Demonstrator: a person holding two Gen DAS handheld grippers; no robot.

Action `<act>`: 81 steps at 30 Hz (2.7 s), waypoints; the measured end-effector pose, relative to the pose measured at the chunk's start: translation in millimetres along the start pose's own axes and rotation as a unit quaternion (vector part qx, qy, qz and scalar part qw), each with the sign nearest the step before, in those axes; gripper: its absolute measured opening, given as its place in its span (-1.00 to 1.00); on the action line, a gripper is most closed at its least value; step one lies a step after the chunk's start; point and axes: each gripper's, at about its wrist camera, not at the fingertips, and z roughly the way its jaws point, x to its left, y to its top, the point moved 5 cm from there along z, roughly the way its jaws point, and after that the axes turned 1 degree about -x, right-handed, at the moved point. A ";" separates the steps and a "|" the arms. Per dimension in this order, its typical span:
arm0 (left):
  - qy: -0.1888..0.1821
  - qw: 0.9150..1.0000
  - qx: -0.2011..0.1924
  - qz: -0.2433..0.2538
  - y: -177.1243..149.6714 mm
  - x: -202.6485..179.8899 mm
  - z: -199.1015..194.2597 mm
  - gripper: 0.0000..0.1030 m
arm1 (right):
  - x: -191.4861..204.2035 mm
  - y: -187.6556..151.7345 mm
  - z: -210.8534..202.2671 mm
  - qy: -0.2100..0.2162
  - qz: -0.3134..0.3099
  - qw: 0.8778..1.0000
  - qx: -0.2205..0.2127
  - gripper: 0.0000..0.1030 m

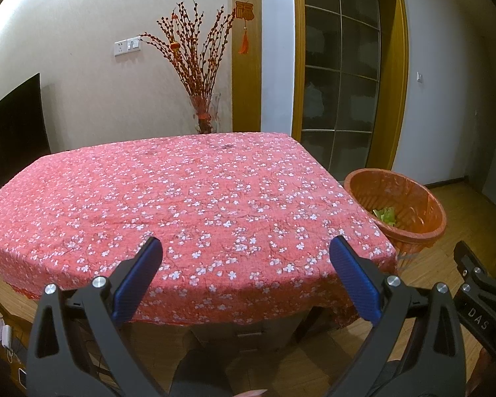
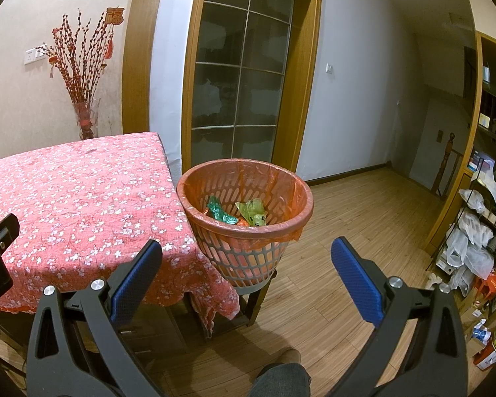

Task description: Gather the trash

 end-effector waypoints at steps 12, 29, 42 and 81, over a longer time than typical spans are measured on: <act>-0.003 1.000 0.004 0.000 -4.9 -1.2 1.3 0.92 | -2.4 -2.7 2.3 0.004 -0.001 1.000 0.004 0.96; -0.004 1.000 0.006 -0.001 -4.6 0.0 2.7 0.92 | -2.0 -2.4 2.3 0.004 -0.001 1.000 0.004 0.96; -0.004 1.000 0.007 -0.001 -6.1 -0.3 2.8 0.92 | -2.4 -2.2 2.5 0.005 -0.001 1.000 0.005 0.96; 0.001 1.000 0.015 -0.003 -6.6 1.3 4.5 0.92 | -2.6 -3.8 2.5 0.006 -0.002 1.000 0.006 0.96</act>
